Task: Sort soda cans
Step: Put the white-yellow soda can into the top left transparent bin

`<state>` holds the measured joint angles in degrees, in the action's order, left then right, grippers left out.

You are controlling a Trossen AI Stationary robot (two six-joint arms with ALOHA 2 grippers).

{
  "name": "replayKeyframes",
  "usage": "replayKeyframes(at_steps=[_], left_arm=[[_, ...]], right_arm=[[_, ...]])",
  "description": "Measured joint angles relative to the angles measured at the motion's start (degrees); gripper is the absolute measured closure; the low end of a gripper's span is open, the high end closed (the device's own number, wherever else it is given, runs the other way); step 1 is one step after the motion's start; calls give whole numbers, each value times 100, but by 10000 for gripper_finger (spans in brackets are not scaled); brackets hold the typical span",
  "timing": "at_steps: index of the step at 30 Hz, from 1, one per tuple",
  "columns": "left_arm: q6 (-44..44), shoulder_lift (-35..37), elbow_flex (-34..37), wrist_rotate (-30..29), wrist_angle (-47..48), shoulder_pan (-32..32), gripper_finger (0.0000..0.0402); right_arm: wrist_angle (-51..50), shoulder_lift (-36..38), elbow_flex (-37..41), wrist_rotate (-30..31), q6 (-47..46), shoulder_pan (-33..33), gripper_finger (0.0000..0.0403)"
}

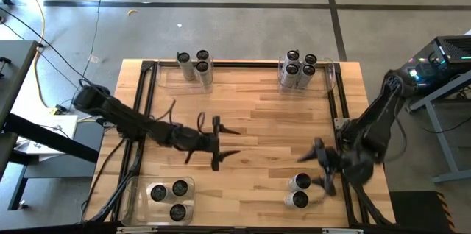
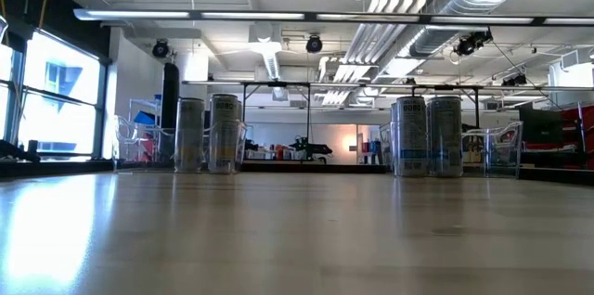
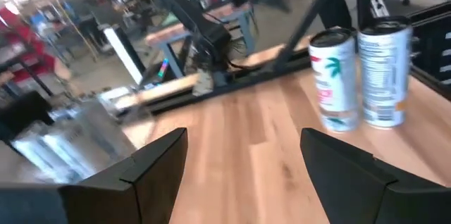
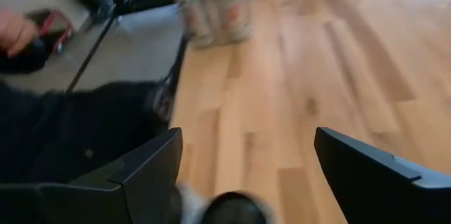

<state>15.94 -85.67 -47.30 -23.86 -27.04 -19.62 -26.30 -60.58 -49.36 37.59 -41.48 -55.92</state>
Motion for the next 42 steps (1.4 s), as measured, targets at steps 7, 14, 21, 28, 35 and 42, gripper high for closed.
replayKeyframes(at_steps=[7, 14, 21, 28, 35, 42], left_arm=[[-676, -384, -12, -702, -546, -176, 133], [-917, -352, -14, -861, -761, -179, 133], [-819, -347, -16, -861, -892, -174, 133], [-819, -345, -16, -859, -862, -174, 133], [-823, -345, -16, -854, -831, -174, 133], [-824, -345, -16, -850, -831, -174, 133]], right_arm=[[-174, -1640, -1244, -93, 189, -566, 85], [-1301, -2596, -2326, -935, 267, -502, 85], [-1857, -2809, -2560, -1463, 445, -182, 85], [-2350, -2846, -2474, -2032, 427, 199, 85], [-2363, -2869, -2474, -2158, 597, 254, 85], [-2363, -2957, -2477, -2132, 858, 269, 85]])
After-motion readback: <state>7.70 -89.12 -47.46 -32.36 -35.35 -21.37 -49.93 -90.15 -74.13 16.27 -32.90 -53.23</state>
